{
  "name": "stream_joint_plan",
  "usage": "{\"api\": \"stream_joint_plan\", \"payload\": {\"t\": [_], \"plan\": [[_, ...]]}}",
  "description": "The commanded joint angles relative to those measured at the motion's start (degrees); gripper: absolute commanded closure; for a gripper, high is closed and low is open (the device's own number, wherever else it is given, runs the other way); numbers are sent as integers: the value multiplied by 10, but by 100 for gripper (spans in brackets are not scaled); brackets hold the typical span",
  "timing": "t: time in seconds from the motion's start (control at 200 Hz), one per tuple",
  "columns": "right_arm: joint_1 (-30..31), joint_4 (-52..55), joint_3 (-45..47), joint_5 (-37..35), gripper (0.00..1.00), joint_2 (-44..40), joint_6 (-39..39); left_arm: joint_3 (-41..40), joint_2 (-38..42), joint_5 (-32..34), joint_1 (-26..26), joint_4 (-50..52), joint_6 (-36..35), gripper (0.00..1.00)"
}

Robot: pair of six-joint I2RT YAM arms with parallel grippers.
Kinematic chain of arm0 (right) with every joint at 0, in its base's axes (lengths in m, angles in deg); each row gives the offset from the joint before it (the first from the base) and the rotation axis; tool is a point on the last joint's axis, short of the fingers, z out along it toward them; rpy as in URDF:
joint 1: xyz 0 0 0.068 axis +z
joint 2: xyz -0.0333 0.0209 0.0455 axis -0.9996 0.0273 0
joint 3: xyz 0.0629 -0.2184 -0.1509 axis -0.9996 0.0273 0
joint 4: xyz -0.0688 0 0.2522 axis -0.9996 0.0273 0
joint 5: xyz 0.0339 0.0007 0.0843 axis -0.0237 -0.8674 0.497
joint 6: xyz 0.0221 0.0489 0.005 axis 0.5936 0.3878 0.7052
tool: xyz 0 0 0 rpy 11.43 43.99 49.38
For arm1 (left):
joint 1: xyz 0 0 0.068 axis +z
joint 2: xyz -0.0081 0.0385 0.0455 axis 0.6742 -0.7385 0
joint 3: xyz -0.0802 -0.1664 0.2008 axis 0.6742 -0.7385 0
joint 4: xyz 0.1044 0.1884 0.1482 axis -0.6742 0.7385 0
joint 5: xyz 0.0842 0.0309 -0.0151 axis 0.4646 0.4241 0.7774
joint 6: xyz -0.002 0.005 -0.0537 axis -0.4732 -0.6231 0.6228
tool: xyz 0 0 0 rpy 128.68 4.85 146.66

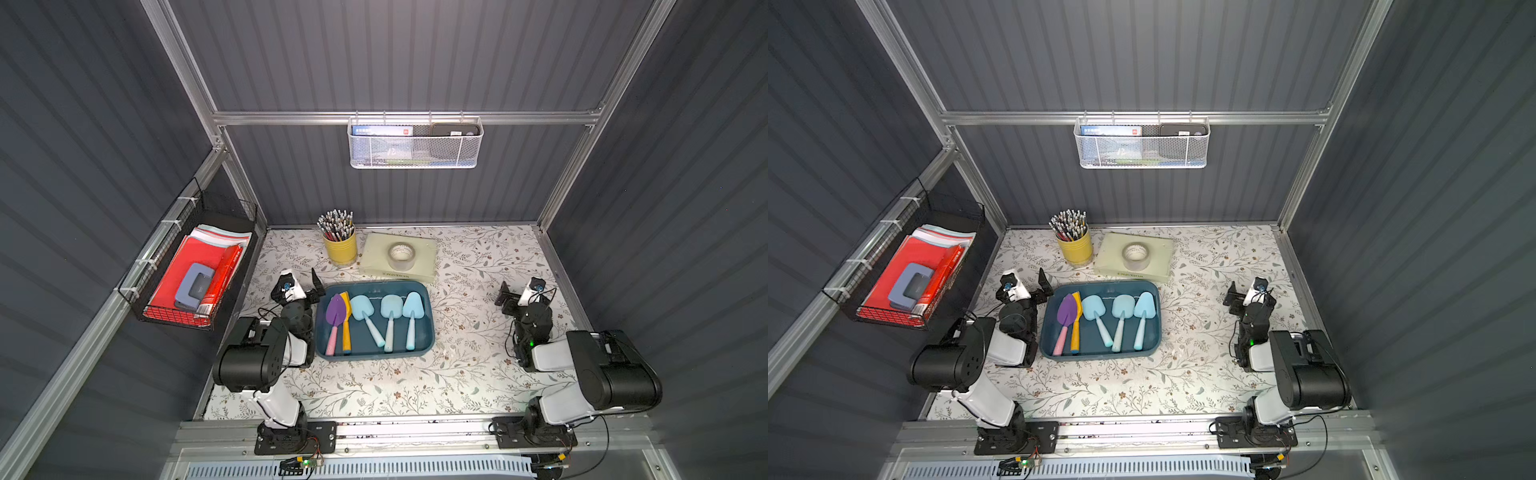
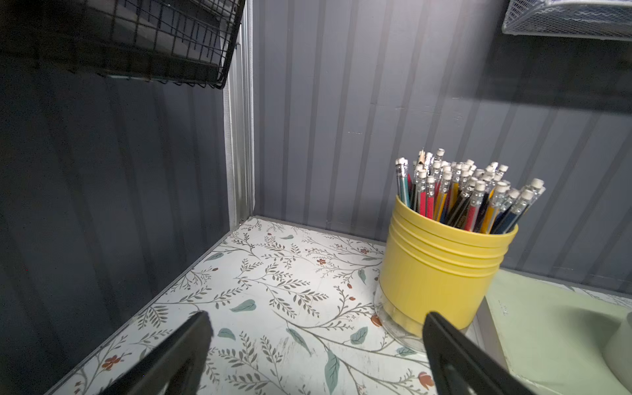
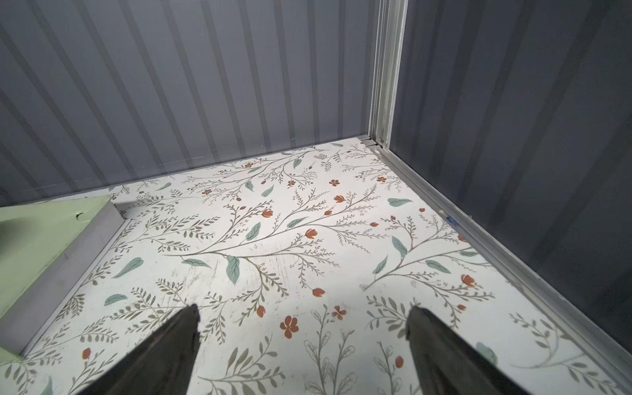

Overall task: Take the shovel out of the storage box
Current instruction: Pick up the shovel from the storage box.

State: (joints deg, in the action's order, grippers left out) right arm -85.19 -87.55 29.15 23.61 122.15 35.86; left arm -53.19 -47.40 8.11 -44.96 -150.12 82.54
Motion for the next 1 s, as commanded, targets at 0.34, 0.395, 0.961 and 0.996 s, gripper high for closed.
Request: {"api": "stream_joint_plan", "payload": {"t": [0.34, 0.395, 0.961, 0.996], "plan": [[-2, 3, -8, -4, 1, -4, 2, 11, -4, -7, 3, 3, 3, 1], [-2, 3, -8, -4, 1, -4, 2, 11, -4, -7, 4, 3, 3, 1], [-2, 204, -85, -32, 1, -111, 19, 125, 114, 28, 4, 247, 24, 1], [-5, 230, -98, -53, 1, -138, 41, 140, 144, 44, 4, 264, 36, 1]]}}
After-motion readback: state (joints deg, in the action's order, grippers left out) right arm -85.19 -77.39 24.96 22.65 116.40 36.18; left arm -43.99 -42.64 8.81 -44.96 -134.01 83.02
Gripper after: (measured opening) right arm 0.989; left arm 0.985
